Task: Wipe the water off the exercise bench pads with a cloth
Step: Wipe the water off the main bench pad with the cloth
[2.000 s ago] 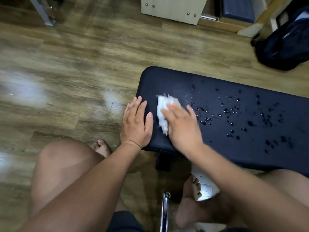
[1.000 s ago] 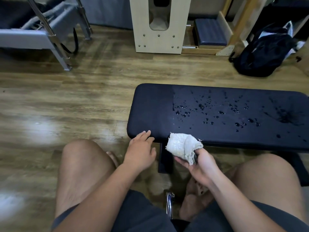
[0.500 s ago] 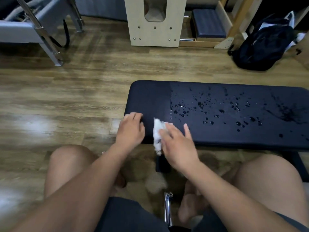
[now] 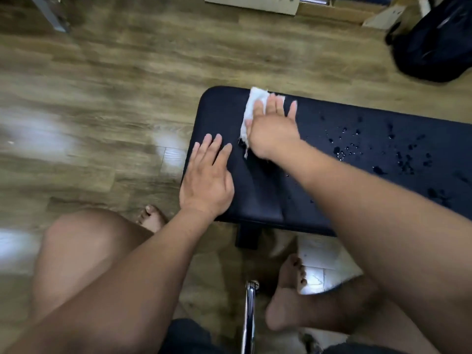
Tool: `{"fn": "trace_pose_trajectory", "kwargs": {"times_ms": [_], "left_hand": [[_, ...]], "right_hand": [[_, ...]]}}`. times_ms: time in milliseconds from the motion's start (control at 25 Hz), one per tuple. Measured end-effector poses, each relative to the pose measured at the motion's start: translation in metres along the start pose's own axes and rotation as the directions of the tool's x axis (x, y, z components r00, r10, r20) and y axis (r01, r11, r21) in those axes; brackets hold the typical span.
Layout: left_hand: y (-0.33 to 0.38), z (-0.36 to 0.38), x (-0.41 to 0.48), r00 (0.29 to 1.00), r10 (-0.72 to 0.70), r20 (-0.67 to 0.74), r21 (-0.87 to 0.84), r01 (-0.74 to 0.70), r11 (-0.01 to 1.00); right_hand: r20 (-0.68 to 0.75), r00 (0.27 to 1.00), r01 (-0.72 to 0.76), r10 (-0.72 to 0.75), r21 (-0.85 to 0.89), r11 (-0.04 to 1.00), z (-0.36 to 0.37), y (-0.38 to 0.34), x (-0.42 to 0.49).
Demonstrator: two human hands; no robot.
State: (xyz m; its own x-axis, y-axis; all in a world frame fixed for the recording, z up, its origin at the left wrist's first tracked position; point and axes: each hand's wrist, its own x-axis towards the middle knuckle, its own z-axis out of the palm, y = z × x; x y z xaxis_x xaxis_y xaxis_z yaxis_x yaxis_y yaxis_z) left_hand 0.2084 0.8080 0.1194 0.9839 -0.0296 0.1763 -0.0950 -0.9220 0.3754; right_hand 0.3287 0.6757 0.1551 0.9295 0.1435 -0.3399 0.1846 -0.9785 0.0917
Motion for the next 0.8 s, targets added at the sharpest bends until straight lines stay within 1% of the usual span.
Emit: {"fn": "trace_pose_trajectory", "kwargs": {"times_ms": [120,200,240,320,440,520,600,680,760,800], "left_hand": [[-0.001,0.001,-0.001,1.000,0.007,-0.022,-0.017,-0.008,1.000],[-0.001,-0.001,0.001,0.999,0.011,-0.034,-0.032,-0.012,0.999],[-0.001,-0.001,0.000,0.999,0.013,-0.037,-0.039,-0.015,0.999],[0.000,-0.001,-0.001,0.999,0.015,-0.038,-0.037,-0.017,0.999],[-0.001,0.000,-0.001,0.999,0.011,-0.049,-0.034,-0.012,0.999],[0.000,0.000,-0.002,0.999,0.005,-0.046,-0.031,-0.007,0.999],[0.002,-0.001,-0.002,0.999,0.001,-0.036,-0.014,-0.001,1.000],[0.003,-0.001,-0.003,0.999,-0.007,-0.034,-0.011,0.007,1.000],[0.003,0.000,-0.003,0.999,-0.007,-0.035,-0.010,0.006,1.000],[0.003,0.000,-0.003,0.999,-0.004,-0.034,-0.006,0.004,1.000]], "right_hand": [[0.071,0.997,-0.011,0.012,-0.010,1.000,-0.020,0.006,0.041],[0.059,0.998,-0.011,0.009,0.020,1.000,-0.021,0.005,0.042],[0.023,1.000,-0.007,0.007,0.041,0.999,-0.017,0.006,0.032],[-0.079,0.997,0.033,-0.028,0.069,0.997,-0.002,0.003,-0.006],[-0.158,0.984,0.090,-0.079,0.066,0.994,0.033,-0.008,-0.090],[-0.154,0.980,0.143,-0.128,0.088,0.986,0.054,-0.016,-0.152],[-0.122,0.977,0.188,-0.177,0.085,0.979,0.069,-0.018,-0.191],[-0.107,0.978,0.187,-0.179,0.065,0.980,0.070,-0.016,-0.190],[-0.158,0.978,0.146,-0.139,0.033,0.989,0.058,-0.014,-0.160],[-0.159,0.980,0.122,-0.119,0.008,0.992,0.051,-0.011,-0.138]]}}
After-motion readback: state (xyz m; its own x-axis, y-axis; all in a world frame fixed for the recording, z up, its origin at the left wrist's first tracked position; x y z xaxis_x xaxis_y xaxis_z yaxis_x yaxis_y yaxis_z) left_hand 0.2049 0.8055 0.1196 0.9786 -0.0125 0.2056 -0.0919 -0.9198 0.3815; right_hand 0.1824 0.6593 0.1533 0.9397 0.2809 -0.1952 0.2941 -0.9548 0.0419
